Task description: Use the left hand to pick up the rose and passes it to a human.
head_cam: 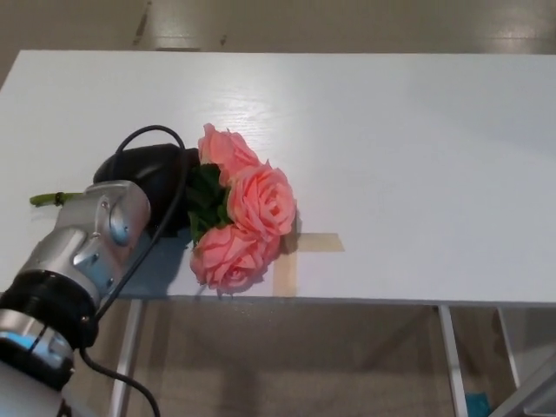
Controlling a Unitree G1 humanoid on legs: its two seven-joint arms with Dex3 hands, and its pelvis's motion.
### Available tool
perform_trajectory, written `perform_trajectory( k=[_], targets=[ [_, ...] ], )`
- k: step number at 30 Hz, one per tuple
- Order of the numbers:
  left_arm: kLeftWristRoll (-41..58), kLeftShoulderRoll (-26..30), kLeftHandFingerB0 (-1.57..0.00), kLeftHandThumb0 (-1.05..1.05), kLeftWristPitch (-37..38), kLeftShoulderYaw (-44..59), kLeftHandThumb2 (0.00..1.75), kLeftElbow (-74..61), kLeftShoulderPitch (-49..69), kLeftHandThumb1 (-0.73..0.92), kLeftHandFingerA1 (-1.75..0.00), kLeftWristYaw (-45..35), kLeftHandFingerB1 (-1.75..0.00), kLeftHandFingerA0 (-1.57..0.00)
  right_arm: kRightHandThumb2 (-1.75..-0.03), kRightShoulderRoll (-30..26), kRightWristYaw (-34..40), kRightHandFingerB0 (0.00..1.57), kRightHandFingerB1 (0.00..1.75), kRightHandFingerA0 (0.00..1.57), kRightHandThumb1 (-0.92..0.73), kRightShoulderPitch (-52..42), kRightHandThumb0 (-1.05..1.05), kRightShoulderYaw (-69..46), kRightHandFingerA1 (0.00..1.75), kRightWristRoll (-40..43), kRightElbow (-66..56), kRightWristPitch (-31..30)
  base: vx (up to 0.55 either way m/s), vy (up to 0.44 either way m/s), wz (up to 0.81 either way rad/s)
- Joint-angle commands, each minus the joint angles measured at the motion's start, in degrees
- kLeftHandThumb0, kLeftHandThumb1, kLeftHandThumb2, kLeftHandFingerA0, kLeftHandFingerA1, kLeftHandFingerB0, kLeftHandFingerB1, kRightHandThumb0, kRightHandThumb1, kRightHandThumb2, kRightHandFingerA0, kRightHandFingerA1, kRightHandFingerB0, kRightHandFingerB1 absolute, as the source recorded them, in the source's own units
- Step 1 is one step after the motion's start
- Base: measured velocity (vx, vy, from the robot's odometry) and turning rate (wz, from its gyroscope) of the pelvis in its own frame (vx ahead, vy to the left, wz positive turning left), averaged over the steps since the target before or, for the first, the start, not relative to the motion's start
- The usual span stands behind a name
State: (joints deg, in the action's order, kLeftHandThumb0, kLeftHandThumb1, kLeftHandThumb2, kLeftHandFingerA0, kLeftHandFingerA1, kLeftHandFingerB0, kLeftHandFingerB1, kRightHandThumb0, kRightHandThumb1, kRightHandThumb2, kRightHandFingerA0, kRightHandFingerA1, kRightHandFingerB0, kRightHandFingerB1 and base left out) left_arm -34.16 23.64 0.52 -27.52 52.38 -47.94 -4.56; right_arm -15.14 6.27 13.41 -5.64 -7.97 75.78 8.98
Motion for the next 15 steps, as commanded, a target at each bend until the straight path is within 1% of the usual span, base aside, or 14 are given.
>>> perform_trajectory(
  k=[1, 2, 6, 7, 8, 11, 12, 13, 14, 15],
  targets=[
    [-2.03, -1.03, -0.45, -0.23, -1.18, -1.75, 0.64, 3.37, 2.09, 0.77, -0.69, -0.3, -0.4, -0.82, -0.63, -0.1, -1.49, 0.36, 0.32, 0.63, -0.76, -0.08, -0.51, -0.95, 0.63, 1.29, -0.11, 0.09, 0.0, 0.0, 0.0],
    [-1.66, -1.14, -0.45, -0.23, -0.88, -1.35, 0.63, 3.88, 1.88, 0.77, -0.86, 0.25, -0.39, -0.79, -0.63, -0.1, -1.71, 0.38, 0.33, 0.65, -0.76, 0.09, -0.51, -1.14, 0.62, 1.41, -0.05, 0.01, 0.0, 0.0, 0.0],
    [-1.58, -1.33, -0.45, -0.23, -0.49, -1.18, 0.63, 4.72, 1.57, 0.77, -0.86, 0.75, -0.39, -0.79, -0.63, -0.07, -1.87, 0.38, 0.33, 0.65, -0.76, 0.16, -0.51, -1.45, 0.62, 1.27, -0.01, -0.02, 0.0, 0.0, 0.0],
    [-1.16, -1.29, -0.47, -0.26, -0.3, -0.67, 0.64, 4.56, 1.46, 0.8, -0.64, 1.1, -0.4, -0.87, -0.99, -0.12, -2.01, 0.37, 0.52, 0.63, -0.63, 0.34, -0.54, -1.49, 0.68, 1.2, 0.01, -0.17, 0.0, 0.0, 0.0],
    [-0.47, -1.11, -0.46, -0.26, 0.2, 0.22, 0.65, 4.07, 1.4, 0.81, -0.66, 1.85, -0.4, -0.87, -0.64, -0.2, -2.23, 0.46, 0.35, 0.68, -0.79, 0.62, -0.52, -1.44, 0.58, 1.05, 0.04, -0.45, 0.0, 0.0, 0.0],
    [-0.62, -1.06, -0.46, -0.26, 0.73, 0.67, 0.65, 3.98, 1.51, 0.81, -0.66, 2.3, -0.4, -0.87, -0.64, -0.22, -2.32, 0.46, 0.35, 0.68, -0.79, 0.66, -0.52, -1.45, 0.58, 0.86, 0.07, -0.53, 0.0, 0.0, 0.0],
    [0.2, -0.53, -0.54, -0.25, 1.56, 1.81, 0.63, 3.14, 1.38, 0.8, -0.99, 2.87, -0.42, -0.81, -0.64, -0.29, -2.47, 0.48, 0.36, 0.69, -0.8, 0.7, -0.52, -1.41, 0.58, 0.79, 0.06, -0.56, 0.0, 0.0, 0.0],
    [1.43, 0.26, -0.54, -0.25, 2.8, 3.53, 0.63, 1.85, 1.2, 0.8, -0.99, 3.7, -0.42, -0.81, -0.64, -0.4, -2.68, 0.48, 0.36, 0.69, -0.8, 0.76, -0.52, -1.32, 0.58, 0.7, 0.05, -0.6, 0.0, 0.0, 0.0],
    [2.18, 0.5, -0.67, -0.25, 3.46, 4.69, 0.64, 1.02, 1.39, 0.79, -1.18, 3.75, -0.48, -0.75, -0.64, -0.45, -2.81, 0.48, 0.37, 0.69, -0.8, 0.66, -0.52, -1.32, 0.58, 0.69, 0.05, -0.59, 0.0, 0.0, 0.0],
    [2.14, 0.5, -0.67, -0.25, 3.58, 4.99, 0.64, 0.87, 1.46, 0.79, -1.18, 3.71, -0.48, -0.75, -0.64, -0.46, -2.84, 0.48, 0.37, 0.69, -0.8, 0.65, -0.52, -1.32, 0.58, 0.68, 0.05, -0.59, 0.0, 0.0, 0.0]
  ],
)
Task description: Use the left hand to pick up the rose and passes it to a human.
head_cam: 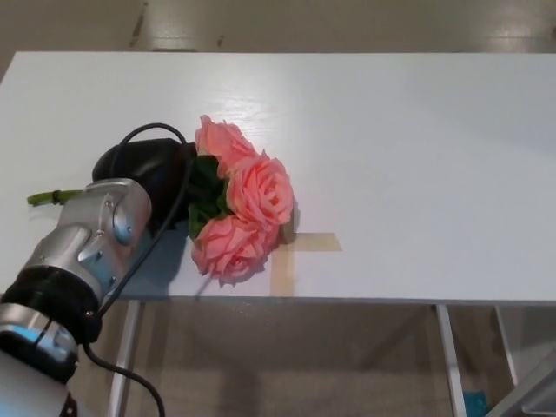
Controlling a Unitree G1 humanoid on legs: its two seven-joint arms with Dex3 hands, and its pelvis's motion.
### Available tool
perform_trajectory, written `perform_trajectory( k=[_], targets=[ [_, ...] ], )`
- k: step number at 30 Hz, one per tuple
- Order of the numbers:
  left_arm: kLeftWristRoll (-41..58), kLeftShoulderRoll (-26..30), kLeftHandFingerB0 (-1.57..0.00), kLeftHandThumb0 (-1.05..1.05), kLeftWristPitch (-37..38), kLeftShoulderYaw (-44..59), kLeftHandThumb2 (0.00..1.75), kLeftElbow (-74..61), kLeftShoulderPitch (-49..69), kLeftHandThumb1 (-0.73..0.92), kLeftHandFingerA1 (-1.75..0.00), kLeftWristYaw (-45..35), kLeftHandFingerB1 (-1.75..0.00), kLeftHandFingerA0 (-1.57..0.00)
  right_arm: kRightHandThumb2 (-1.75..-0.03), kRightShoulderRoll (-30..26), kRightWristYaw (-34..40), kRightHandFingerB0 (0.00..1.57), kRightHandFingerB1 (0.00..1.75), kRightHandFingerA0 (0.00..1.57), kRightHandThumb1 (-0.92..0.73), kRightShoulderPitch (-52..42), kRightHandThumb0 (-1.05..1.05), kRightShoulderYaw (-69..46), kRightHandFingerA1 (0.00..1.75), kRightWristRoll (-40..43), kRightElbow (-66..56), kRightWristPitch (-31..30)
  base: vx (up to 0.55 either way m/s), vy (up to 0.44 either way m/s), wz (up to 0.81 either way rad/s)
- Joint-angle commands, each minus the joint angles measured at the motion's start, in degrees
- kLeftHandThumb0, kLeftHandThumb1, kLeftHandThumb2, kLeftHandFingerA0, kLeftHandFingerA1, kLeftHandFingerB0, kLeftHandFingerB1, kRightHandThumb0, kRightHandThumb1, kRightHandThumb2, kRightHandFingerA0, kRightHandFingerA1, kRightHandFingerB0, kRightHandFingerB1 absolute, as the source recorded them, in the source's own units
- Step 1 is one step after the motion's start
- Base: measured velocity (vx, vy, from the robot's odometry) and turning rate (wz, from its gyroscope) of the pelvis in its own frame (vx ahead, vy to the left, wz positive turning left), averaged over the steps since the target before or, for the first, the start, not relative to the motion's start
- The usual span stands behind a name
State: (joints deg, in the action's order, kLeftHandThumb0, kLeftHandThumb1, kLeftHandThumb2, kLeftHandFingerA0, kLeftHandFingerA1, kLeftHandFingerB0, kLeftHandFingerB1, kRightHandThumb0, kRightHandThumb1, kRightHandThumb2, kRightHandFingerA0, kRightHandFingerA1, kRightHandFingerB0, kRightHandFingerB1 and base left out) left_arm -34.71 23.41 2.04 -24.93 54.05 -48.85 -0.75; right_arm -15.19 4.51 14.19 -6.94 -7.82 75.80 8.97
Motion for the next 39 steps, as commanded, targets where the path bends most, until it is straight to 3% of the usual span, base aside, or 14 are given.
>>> perform_trajectory(
  k=[1, 9, 10, 11, 12, 13, 14, 16, 19, 20, 32, 35, 39],
  targets=[
    [3.64, 0.7, -0.79, -0.26, 2.36, 3.96, 0.66, -1.86, 2.37, 0.79, -1.47, 0.27, -0.56, -0.67, -0.64, -0.43, -1.09, 0.49, 0.37, 0.68, -0.8, -0.09, -0.52, 0.03, 0.56, 0.47, 0.03, -0.66, 0.0, 0.0, 0.0],
    [8.53, -0.64, -0.7, -0.23, 1.82, 12.51, 0.64, -7.19, 2.6, 0.81, -1.43, -1.32, -0.48, -0.73, -0.64, -0.48, -1.22, 0.48, 0.37, 0.68, -0.8, 0.05, -0.52, 0.0, 0.55, 0.47, 0.0, -1.04, 0.0, 0.0, 0.0],
    [12.83, -1.66, -0.72, -0.27, 0.51, 16.18, 0.64, -9.58, 1.97, 0.81, -0.98, -2.93, -0.49, -0.88, -1.0, -0.42, -1.1, 0.41, 0.55, 0.61, -0.64, -0.01, -0.53, -0.11, 0.66, 0.57, -0.02, -0.99, 0.0, 0.0, 0.0],
    [19.35, -3.18, -0.72, -0.27, -1.47, 21.59, 0.64, -13.09, 0.97, 0.81, -0.98, -5.3, -0.49, -0.88, -1.0, -0.32, -0.91, 0.41, 0.55, 0.61, -0.64, -0.1, -0.53, -0.28, 0.66, 0.73, -0.05, -0.9, 0.0, 0.0, 0.0],
    [21.04, -3.65, -0.8, -0.26, -1.76, 23.08, 0.64, -13.06, 0.11, 0.82, -1.16, -6.28, -0.68, -0.87, -0.65, -0.3, -0.8, 0.49, 0.38, 0.67, -0.81, 0.01, -0.53, -0.49, 0.55, 0.91, -0.06, -0.89, 0.0, 0.0, 0.0],
    [22.05, -4.08, -0.72, -0.26, -2.11, 24.46, 0.65, -13.26, -0.53, 0.82, -1.25, -7.11, -0.95, -0.84, -0.64, -0.28, -0.73, 0.5, 0.38, 0.68, -0.81, 0.12, -0.53, -0.66, 0.55, 1.03, -0.08, -0.92, 0.0, 0.0, 0.0],
    [22.6, -4.38, -0.72, -0.26, -2.35, 25.41, 0.65, -13.43, -1.01, 0.82, -1.25, -7.64, -0.95, -0.84, -0.64, -0.26, -0.7, 0.5, 0.38, 0.68, -0.81, 0.21, -0.53, -0.77, 0.55, 1.1, -0.09, -0.97, 0.0, 0.0, 0.0],
    [26.67, -5.72, -0.57, -0.23, -6.05, 29.39, 0.65, -15.93, -3.03, 0.84, -1.43, -9.5, -1.23, -0.86, -0.64, -0.32, -0.44, 0.51, 0.38, 0.68, -0.81, 0.46, -0.53, -0.74, 0.55, 0.91, -0.01, -1.15, 0.0, 0.0, 0.0],
    [28.46, -6.35, -0.55, -0.23, -8.32, 31.84, 0.65, -17.37, -3.73, 0.84, -1.49, -11.03, -1.23, -0.88, -0.64, -0.32, -0.5, 0.5, 0.38, 0.67, -0.81, 0.47, -0.52, -0.78, 0.54, 0.89, 0.01, -1.34, 0.0, 0.0, 0.0],
    [28.87, -6.45, -0.59, -0.24, -8.39, 32.55, 0.68, -17.87, -3.83, 0.83, -1.51, -11.36, -1.15, -0.91, -0.64, -0.33, -0.61, 0.5, 0.38, 0.67, -0.81, 0.47, -0.52, -0.91, 0.54, 1.01, 0.03, -1.48, 0.0, 0.0, 0.0],
    [34.63, -8.71, -0.65, -0.22, -14.05, 39.14, 0.68, -24.76, -5.14, 0.83, -1.52, -13.33, -1.14, -0.95, -0.65, -0.48, -1.37, 0.52, 0.39, 0.67, -0.81, 0.96, -0.53, -1.79, 0.53, 1.25, 0.14, -1.62, 0.0, 0.0, 0.0],
    [38.39, -10.08, -0.73, -0.22, -17.25, 42.0, 0.65, -26.77, -5.32, 0.85, -1.46, -13.56, -1.02, -1.02, -0.64, -0.45, -1.36, 0.54, 0.4, 0.66, -0.81, 0.91, -0.54, -1.63, 0.52, 1.03, 0.09, -1.61, 0.0, 0.0, 0.0],
    [40.17, -10.82, -0.73, -0.22, -18.75, 43.47, 0.65, -27.63, -4.97, 0.85, -1.46, -13.52, -1.02, -1.02, -0.64, -0.4, -1.24, 0.54, 0.4, 0.66, -0.81, 0.89, -0.54, -1.51, 0.52, 0.9, 0.05, -1.58, 0.0, 0.0, 0.0]
  ],
)
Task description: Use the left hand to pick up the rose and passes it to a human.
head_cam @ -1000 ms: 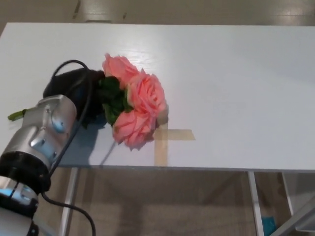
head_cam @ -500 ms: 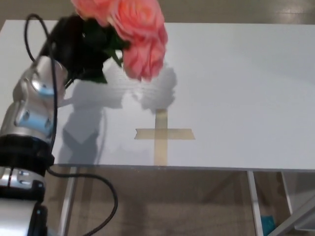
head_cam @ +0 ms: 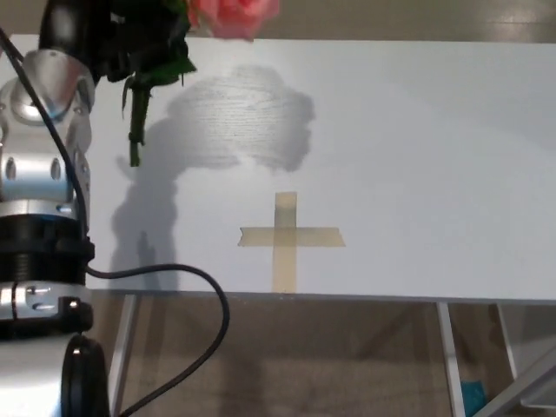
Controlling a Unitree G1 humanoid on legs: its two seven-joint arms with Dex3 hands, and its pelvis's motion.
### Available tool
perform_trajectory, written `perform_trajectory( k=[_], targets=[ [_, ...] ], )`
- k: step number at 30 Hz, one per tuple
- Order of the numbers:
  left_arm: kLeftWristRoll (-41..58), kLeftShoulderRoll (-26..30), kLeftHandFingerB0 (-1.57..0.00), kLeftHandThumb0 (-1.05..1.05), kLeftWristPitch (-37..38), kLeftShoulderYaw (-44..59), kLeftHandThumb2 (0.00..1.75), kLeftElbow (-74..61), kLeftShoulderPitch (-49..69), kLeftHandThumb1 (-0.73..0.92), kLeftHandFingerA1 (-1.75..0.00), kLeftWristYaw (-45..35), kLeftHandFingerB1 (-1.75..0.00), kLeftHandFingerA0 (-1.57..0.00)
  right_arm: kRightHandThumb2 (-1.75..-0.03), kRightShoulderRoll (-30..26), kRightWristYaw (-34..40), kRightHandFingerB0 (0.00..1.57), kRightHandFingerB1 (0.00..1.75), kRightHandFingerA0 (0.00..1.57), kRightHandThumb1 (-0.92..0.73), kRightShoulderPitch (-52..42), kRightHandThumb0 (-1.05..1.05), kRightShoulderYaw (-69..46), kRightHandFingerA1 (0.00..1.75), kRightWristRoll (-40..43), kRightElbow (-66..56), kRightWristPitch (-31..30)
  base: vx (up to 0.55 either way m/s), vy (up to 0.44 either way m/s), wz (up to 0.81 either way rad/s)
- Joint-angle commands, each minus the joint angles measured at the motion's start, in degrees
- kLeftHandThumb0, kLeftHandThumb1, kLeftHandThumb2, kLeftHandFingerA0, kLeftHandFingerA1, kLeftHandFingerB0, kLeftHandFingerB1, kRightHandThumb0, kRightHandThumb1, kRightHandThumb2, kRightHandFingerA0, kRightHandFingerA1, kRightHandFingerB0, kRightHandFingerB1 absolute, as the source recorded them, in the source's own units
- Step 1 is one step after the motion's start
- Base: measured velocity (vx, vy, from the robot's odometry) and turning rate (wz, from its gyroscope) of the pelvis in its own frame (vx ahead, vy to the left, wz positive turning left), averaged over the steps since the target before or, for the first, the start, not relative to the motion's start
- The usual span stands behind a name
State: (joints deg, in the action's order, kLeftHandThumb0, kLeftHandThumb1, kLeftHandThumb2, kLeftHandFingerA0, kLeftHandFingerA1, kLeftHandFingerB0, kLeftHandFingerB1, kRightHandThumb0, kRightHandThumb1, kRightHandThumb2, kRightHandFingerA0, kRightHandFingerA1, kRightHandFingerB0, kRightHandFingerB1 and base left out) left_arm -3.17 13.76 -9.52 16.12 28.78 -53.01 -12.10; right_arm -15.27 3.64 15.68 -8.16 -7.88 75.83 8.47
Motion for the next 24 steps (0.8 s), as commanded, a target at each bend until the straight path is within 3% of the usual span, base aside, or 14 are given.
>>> perform_trajectory(
  k=[1, 13, 14, 24],
  targets=[
    [9.55, -0.78, -0.75, -0.21, -5.65, 3.61, 0.67, 0.44, -0.9, 0.84, -1.5, -2.76, -0.99, -1.03, -0.64, -0.33, -0.51, 0.55, 0.4, 0.67, -0.81, -0.47, -0.54, -0.34, 0.53, 1.03, 0.0, -1.06, 0.0, 0.0, 0.0],
    [13.32, -0.88, -0.79, -0.26, -6.8, 4.07, 0.77, -0.55, -1.2, 0.78, -1.45, -2.2, -1.01, -1.07, -0.64, -0.32, -0.54, 0.54, 0.4, 0.66, -0.8, -0.29, -0.55, -0.37, 0.51, 1.01, 0.02, -1.09, 0.0, 0.0, 0.0],
    [13.32, -0.7, -0.77, -0.21, -6.64, 3.48, 0.67, -0.44, -0.52, 0.82, -1.48, -2.91, -1.0, -1.06, -0.64, -0.31, -0.96, 0.55, 0.4, 0.65, -0.8, -0.39, -0.55, -0.52, 0.51, 1.23, 0.01, -1.17, 0.0, 0.0, 0.0],
    [14.07, 0.22, -0.76, -0.22, -6.29, 1.61, 0.65, 0.25, 0.12, 0.84, -1.47, -3.33, -1.03, -1.08, -0.64, -0.36, -1.23, 0.55, 0.4, 0.66, -0.8, -0.2, -0.55, -0.49, 0.51, 1.21, -0.08, -1.58, 0.0, 0.0, 0.0]
  ],
)
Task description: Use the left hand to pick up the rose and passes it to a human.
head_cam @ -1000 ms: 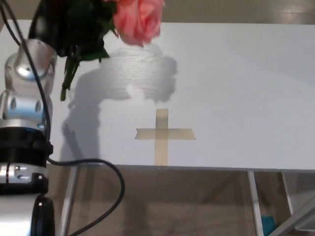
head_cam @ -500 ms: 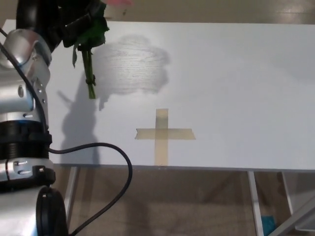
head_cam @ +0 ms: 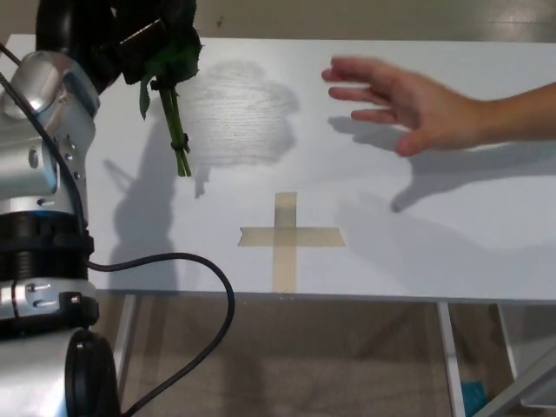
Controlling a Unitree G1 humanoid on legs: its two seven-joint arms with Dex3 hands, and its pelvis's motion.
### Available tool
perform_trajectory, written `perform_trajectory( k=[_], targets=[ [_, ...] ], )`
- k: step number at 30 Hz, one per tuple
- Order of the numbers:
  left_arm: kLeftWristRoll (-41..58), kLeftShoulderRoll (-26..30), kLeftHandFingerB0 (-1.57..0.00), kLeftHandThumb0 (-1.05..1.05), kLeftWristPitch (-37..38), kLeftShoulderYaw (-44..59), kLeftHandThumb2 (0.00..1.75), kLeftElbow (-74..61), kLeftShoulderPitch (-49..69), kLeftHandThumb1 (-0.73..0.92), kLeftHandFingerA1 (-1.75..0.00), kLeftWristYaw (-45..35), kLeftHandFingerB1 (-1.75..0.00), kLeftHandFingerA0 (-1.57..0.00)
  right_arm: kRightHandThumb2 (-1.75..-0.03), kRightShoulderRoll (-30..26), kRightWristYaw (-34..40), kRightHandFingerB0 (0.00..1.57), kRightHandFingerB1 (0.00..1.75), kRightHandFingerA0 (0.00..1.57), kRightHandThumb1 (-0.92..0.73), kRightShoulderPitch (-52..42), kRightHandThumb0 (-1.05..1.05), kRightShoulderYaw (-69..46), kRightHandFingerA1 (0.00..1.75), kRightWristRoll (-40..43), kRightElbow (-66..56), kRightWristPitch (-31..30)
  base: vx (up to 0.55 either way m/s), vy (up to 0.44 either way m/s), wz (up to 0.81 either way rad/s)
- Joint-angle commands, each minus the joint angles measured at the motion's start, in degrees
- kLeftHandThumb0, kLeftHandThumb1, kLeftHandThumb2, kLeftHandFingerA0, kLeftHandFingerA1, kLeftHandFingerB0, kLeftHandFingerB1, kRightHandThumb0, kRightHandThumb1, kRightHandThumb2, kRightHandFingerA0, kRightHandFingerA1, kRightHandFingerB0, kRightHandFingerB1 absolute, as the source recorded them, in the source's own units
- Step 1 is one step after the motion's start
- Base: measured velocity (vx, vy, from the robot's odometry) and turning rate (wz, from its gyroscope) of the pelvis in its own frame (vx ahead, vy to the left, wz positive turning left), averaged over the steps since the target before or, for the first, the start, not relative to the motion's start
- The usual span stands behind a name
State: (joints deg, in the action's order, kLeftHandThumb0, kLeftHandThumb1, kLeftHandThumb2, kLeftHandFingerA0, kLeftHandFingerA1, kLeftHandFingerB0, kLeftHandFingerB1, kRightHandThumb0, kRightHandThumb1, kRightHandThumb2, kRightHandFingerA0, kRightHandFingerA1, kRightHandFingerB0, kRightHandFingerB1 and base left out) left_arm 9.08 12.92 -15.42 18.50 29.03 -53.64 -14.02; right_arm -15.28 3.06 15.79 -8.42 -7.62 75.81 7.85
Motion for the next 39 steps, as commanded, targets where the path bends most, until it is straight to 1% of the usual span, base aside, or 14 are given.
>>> perform_trajectory(
  k=[1, 16, 22, 24, 27, 28, 32, 37, 39],
  targets=[
    [1.86, 1.14, -0.76, -0.22, -0.29, -0.84, 0.65, 0.16, 0.73, 0.84, -1.47, -1.46, -1.03, -1.08, -0.64, -0.37, -0.68, 0.55, 0.4, 0.66, -0.8, -0.29, -0.55, -0.21, 0.51, 0.95, -0.06, -1.02, 0.0, 0.0, 0.0],
    [2.1, 2.1, -0.76, -0.23, 0.34, -3.02, 0.64, 2.09, -0.33, 0.84, -1.46, -1.22, -1.03, -1.08, -0.64, -0.65, -1.09, 0.55, 0.4, 0.66, -0.79, 0.56, -0.56, 0.01, 0.52, 1.15, -0.01, -1.74, 0.0, 0.0, 0.0],
    [1.45, 0.62, -0.76, -0.24, 0.5, -4.68, 0.64, 2.16, -0.49, 0.83, -1.47, 0.19, -1.02, -1.06, -0.64, -0.12, -0.81, 0.55, 0.4, 0.67, -0.79, 0.51, -0.56, 0.24, 0.52, 1.05, -0.05, -1.89, 0.0, 0.0, 0.0],
    [1.17, -0.77, -0.77, -0.24, 1.16, -5.52, 0.64, 3.71, -1.19, 0.83, -1.48, 0.81, -1.01, -1.05, -0.64, -0.06, -0.95, 0.54, 0.4, 0.67, -0.79, 0.51, -0.56, -0.07, 0.52, 1.4, -0.14, -1.91, 0.0, 0.0, 0.0],
    [1.28, -1.23, -0.76, -0.24, 1.61, -5.85, 0.64, 4.73, -1.75, 0.83, -1.48, 0.79, -1.01, -1.05, -0.64, -0.11, -1.03, 0.54, 0.4, 0.66, -0.79, 0.52, -0.56, -0.07, 0.52, 1.44, -0.14, -1.92, 0.0, 0.0, 0.0],
    [1.29, -1.97, -0.77, -0.23, 1.64, -6.24, 0.64, 5.26, -2.36, 0.83, -1.49, 0.91, -1.04, -1.05, -0.64, -0.12, -1.07, 0.54, 0.4, 0.66, -0.79, 0.75, -0.56, -0.02, 0.53, 1.4, -0.12, -1.99, 0.0, 0.0, 0.0],
    [1.62, -4.3, -0.74, -0.23, 0.97, -6.97, 0.64, 5.56, -3.7, 0.83, -1.52, 1.44, -1.08, -1.04, -0.64, -0.08, -1.22, 0.54, 0.4, 0.67, -0.79, 1.08, -0.56, 0.05, 0.53, 1.4, -0.16, -1.81, 0.0, 0.0, 0.0],
    [1.44, -5.51, -0.74, -0.23, 1.02, -7.36, 0.64, 5.68, -4.24, 0.83, -1.52, 1.94, -1.08, -1.04, -0.64, -0.11, -1.5, 0.54, 0.39, 0.67, -0.79, 1.09, -0.56, -0.07, 0.54, 1.7, -0.15, -1.7, 0.0, 0.0, 0.0],
    [1.19, -7.0, -0.73, -0.23, 0.61, -8.18, 0.64, 6.4, -5.38, 0.83, -1.53, 2.61, -1.05, -1.04, -0.64, 0.01, -1.7, 0.55, 0.4, 0.67, -0.79, 1.06, -0.56, -0.1, 0.54, 1.87, -0.04, -1.88, 0.0, 0.0, 0.0]
  ],
)
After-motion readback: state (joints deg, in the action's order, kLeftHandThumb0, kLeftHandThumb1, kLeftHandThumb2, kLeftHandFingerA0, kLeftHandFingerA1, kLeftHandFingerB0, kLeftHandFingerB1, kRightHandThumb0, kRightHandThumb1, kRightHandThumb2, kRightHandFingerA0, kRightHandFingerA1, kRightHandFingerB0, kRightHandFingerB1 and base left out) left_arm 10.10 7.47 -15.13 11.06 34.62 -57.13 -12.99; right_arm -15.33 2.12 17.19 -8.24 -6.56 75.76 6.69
